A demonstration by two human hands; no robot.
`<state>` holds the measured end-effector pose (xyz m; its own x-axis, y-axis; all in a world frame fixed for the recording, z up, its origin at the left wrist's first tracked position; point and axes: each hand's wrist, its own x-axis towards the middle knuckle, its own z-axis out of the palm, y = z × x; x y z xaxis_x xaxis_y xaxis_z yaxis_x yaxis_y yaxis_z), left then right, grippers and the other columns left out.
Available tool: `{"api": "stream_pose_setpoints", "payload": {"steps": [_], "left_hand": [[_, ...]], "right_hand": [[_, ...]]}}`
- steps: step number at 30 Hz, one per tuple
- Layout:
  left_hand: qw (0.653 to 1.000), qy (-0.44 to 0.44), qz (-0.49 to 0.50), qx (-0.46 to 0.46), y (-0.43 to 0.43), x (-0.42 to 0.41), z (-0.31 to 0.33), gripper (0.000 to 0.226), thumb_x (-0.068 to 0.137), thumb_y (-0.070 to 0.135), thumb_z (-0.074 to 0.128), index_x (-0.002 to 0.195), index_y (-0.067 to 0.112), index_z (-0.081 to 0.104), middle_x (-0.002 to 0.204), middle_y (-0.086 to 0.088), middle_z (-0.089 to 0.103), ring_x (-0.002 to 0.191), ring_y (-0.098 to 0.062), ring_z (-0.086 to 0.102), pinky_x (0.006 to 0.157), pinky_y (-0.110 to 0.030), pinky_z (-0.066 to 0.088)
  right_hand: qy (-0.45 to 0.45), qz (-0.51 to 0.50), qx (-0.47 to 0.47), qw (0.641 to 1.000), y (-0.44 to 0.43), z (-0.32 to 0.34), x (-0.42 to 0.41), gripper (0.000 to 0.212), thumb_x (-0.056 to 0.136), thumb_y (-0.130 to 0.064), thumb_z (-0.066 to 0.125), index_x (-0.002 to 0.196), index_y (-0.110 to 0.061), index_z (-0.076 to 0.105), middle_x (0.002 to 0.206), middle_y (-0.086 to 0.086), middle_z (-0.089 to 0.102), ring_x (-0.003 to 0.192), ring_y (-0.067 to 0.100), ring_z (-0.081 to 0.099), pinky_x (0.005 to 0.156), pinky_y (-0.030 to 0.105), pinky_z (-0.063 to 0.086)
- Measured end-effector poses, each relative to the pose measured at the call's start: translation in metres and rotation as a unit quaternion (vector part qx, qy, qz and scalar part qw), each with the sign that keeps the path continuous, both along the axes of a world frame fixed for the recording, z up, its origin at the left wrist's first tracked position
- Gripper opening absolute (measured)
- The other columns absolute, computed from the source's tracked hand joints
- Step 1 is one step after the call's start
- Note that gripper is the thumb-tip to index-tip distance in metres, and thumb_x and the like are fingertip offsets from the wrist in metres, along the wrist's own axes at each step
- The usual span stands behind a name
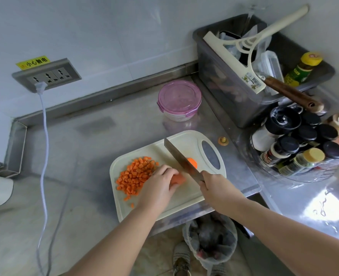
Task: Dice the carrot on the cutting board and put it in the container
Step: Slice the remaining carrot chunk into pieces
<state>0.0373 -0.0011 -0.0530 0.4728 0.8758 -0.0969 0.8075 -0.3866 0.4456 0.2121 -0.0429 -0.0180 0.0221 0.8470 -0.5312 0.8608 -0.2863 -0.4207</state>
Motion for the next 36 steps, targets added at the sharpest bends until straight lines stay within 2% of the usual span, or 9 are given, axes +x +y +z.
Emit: {"api": "stream_pose_setpoints", "payload": {"steps": [4,10,15,19,23,26,31,34,36], "left_hand": [[1.0,0.008,0.013,0.013,0.001,0.01,0.0,0.022,0.09,0.028,0.061,0.111,0.02,0.062,0.112,0.008,0.054,0.097,-0.015,0.06,0.076,-0.032,0.05],[0.999,0.026,0.008,0.032,0.003,0.012,0.0,0.021,0.091,0.034,0.058,0.103,0.017,0.061,0.108,0.005,0.054,0.097,-0.017,0.058,0.069,-0.026,0.044],[0.997,0.042,0.008,0.057,0.003,0.013,0.001,0.026,0.093,0.04,0.053,0.098,0.015,0.06,0.104,0.003,0.055,0.097,-0.018,0.057,0.068,-0.026,0.042],[0.997,0.042,0.004,0.059,0.004,0.013,0.001,0.028,0.094,0.04,0.052,0.097,0.013,0.059,0.104,0.001,0.055,0.096,-0.019,0.057,0.071,-0.029,0.045],[0.998,0.037,0.005,0.059,0.004,0.015,0.0,0.024,0.092,0.037,0.056,0.097,0.013,0.059,0.101,0.0,0.056,0.094,-0.022,0.059,0.07,-0.031,0.045],[0.998,0.041,0.002,0.056,0.004,0.015,0.0,0.017,0.091,0.029,0.059,0.102,0.015,0.058,0.105,0.002,0.055,0.097,-0.02,0.059,0.071,-0.028,0.044],[0.998,0.015,0.006,0.06,0.003,0.014,0.0,0.016,0.092,0.027,0.057,0.103,0.016,0.06,0.106,0.003,0.056,0.093,-0.017,0.06,0.068,-0.024,0.041],[0.998,-0.002,0.007,0.057,0.002,0.014,0.0,0.015,0.092,0.029,0.059,0.103,0.02,0.063,0.104,0.007,0.058,0.092,-0.015,0.059,0.067,-0.023,0.042],[0.999,-0.02,0.01,0.048,0.004,0.012,0.0,0.013,0.091,0.029,0.061,0.1,0.021,0.065,0.102,0.009,0.059,0.09,-0.013,0.059,0.066,-0.022,0.042]], "right_hand": [[-0.03,0.021,0.025,0.999,-0.008,-0.002,-0.001,0.01,0.102,-0.017,0.031,0.096,-0.017,0.038,0.068,-0.001,0.044,0.058,0.021,0.048,0.046,0.028,0.032],[-0.069,0.049,0.012,0.996,-0.012,0.0,-0.005,0.022,0.101,-0.012,0.036,0.122,-0.013,0.044,0.083,0.005,0.057,0.074,0.025,0.064,0.062,0.038,0.054],[-0.079,0.067,0.011,0.995,-0.014,0.0,-0.007,0.03,0.1,-0.011,0.039,0.13,-0.011,0.038,0.079,0.002,0.053,0.067,0.021,0.057,0.053,0.031,0.044],[-0.106,0.088,-0.008,0.99,-0.014,0.0,-0.012,0.047,0.097,-0.005,0.045,0.14,-0.009,0.027,0.07,-0.002,0.041,0.055,0.014,0.043,0.043,0.025,0.034],[-0.103,0.091,-0.041,0.99,-0.01,-0.003,-0.016,0.057,0.095,-0.002,0.047,0.145,-0.008,0.021,0.07,-0.002,0.038,0.056,0.014,0.042,0.044,0.025,0.034],[-0.075,0.057,-0.056,0.994,-0.005,-0.01,-0.015,0.052,0.095,-0.002,0.046,0.143,-0.012,0.027,0.082,0.002,0.052,0.071,0.019,0.058,0.056,0.032,0.05],[-0.062,0.036,-0.064,0.995,-0.002,-0.013,-0.018,0.043,0.098,-0.005,0.04,0.139,-0.015,0.032,0.082,0.001,0.051,0.074,0.018,0.059,0.06,0.031,0.051],[-0.026,0.014,-0.053,0.998,0.001,-0.01,-0.009,0.017,0.102,-0.015,0.035,0.115,-0.011,0.046,0.084,0.002,0.051,0.076,0.02,0.057,0.059,0.027,0.042],[0.007,-0.003,-0.037,0.999,0.003,-0.005,-0.004,0.016,0.101,-0.019,0.033,0.09,-0.014,0.043,0.079,0.001,0.047,0.071,0.019,0.052,0.056,0.024,0.035]]}}
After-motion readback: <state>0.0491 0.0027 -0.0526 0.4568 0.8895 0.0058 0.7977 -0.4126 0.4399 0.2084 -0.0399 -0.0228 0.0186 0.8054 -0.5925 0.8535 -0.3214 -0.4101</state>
